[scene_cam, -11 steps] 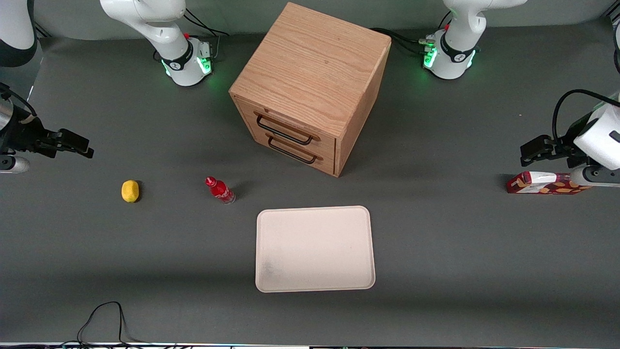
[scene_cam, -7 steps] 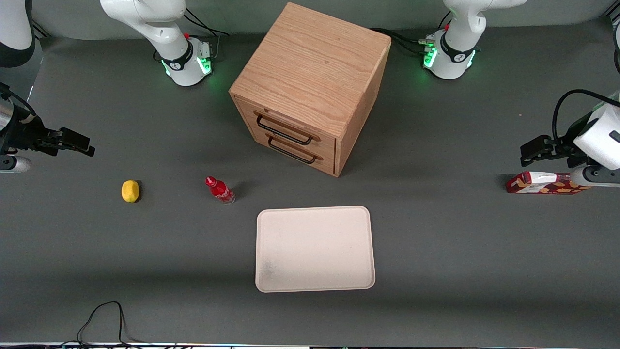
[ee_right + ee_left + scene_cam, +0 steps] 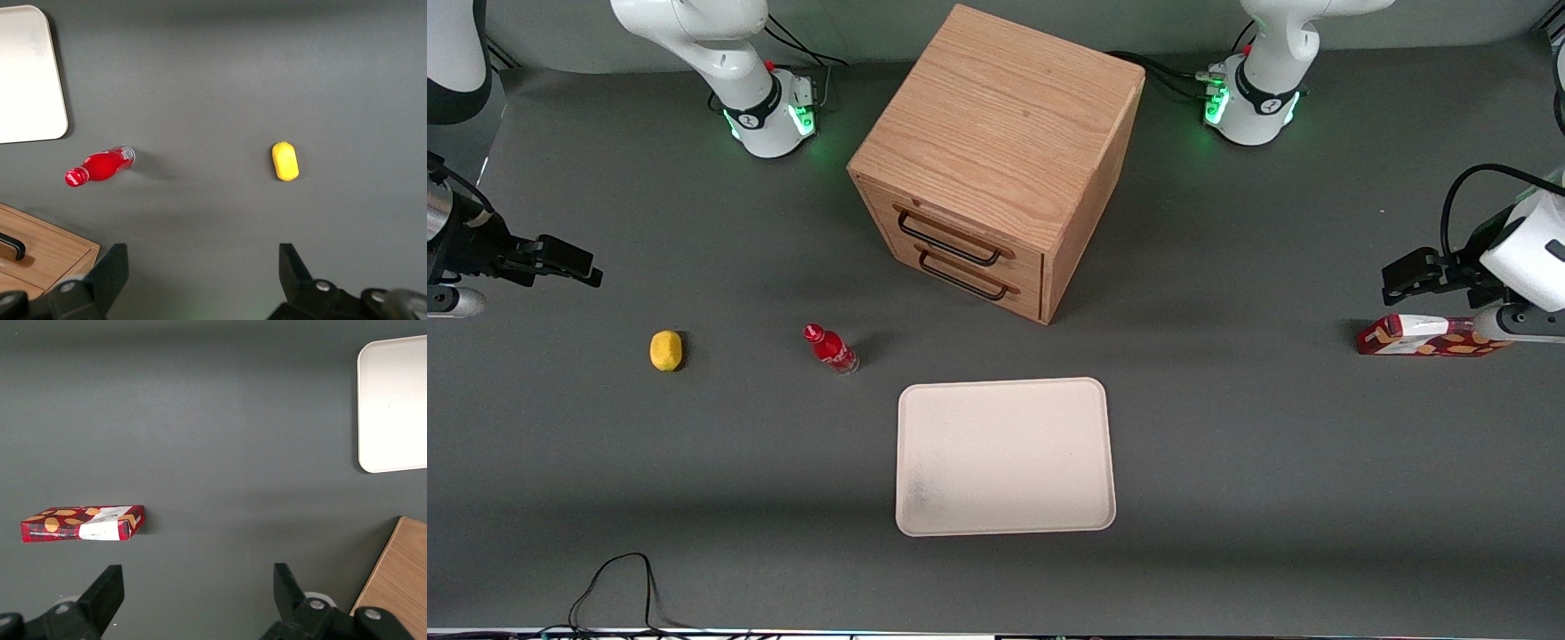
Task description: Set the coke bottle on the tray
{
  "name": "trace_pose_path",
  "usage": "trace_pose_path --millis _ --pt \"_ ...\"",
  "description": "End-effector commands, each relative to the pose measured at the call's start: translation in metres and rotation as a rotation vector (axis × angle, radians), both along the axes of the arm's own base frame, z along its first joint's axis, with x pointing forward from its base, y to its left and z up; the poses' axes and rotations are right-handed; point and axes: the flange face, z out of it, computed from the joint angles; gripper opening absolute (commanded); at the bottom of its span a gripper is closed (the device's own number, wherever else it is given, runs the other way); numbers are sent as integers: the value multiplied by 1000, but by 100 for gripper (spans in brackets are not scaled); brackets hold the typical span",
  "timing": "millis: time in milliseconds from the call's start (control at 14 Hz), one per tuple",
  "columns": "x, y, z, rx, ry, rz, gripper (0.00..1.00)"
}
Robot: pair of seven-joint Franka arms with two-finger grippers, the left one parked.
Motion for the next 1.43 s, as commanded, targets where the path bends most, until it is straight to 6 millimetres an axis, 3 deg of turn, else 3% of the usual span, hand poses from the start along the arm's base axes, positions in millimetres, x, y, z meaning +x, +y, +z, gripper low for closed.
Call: trace_pose_path --millis 0,143,500,714,929,1357 --pt "18 31 9 19 18 35 100" --pt "28 53 7 21 27 28 100" --pt "42 167 -16 -1 57 6 100" --pt "35 208 -20 0 62 -11 100" --pt "27 231 -22 -6 66 -22 100" --pt "11 228 -30 -16 86 -2 100"
